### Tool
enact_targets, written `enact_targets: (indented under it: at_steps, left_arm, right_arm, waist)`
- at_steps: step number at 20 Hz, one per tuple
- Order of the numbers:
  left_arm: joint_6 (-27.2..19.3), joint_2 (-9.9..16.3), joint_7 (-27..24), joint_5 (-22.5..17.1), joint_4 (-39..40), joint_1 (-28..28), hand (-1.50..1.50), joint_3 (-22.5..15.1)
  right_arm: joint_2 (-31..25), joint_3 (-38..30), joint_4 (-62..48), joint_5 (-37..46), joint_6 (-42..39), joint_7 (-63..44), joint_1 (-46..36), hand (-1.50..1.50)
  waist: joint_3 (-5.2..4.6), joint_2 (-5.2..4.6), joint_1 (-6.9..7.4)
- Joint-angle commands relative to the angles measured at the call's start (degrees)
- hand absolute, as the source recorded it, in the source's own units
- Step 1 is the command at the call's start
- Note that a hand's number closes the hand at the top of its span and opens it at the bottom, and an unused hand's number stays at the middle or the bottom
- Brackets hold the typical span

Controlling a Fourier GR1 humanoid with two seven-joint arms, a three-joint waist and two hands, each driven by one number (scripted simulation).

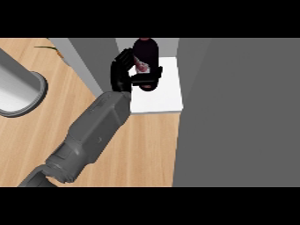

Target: Pick up the wine, place it into the cabinet and close the cabinet

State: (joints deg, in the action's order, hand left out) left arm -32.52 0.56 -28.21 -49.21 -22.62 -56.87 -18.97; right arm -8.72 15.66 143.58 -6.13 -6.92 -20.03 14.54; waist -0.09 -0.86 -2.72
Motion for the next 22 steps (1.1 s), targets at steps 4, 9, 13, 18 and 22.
enact_targets:
  at_steps: [4,9,13,18,22]
  left_arm:
    - [-6.13,0.68,-4.34,3.64,7.61,-5.79,1.50,0.90]
    - [-6.58,3.76,-2.04,6.62,12.68,-7.91,-1.50,-0.54]
    - [-7.90,2.41,0.23,7.86,15.14,-9.19,-1.50,-0.96]
    - [-5.50,4.82,-1.39,8.02,17.54,-8.58,-1.50,0.25]
    - [-7.02,4.63,-1.32,8.81,18.39,-9.44,-1.50,0.10]
  right_arm:
    - [0.95,2.41,7.57,-3.48,0.68,-3.95,1.46,-1.50]
    - [1.09,0.42,5.06,-4.86,-0.81,-0.30,1.48,-1.50]
    - [0.29,1.27,8.30,-4.75,-1.87,-0.66,5.02,-1.50]
    - [0.57,0.45,6.60,-4.70,-1.43,-1.62,1.95,-1.50]
    - [0.10,1.12,8.80,-5.33,-2.35,-1.29,4.47,-1.50]
  waist:
    - [0.05,0.16,-0.58]
    - [0.11,0.04,-0.25]
    - [0.12,0.30,-0.59]
    - [0.04,-0.40,-0.96]
    - [0.06,-0.27,-1.40]
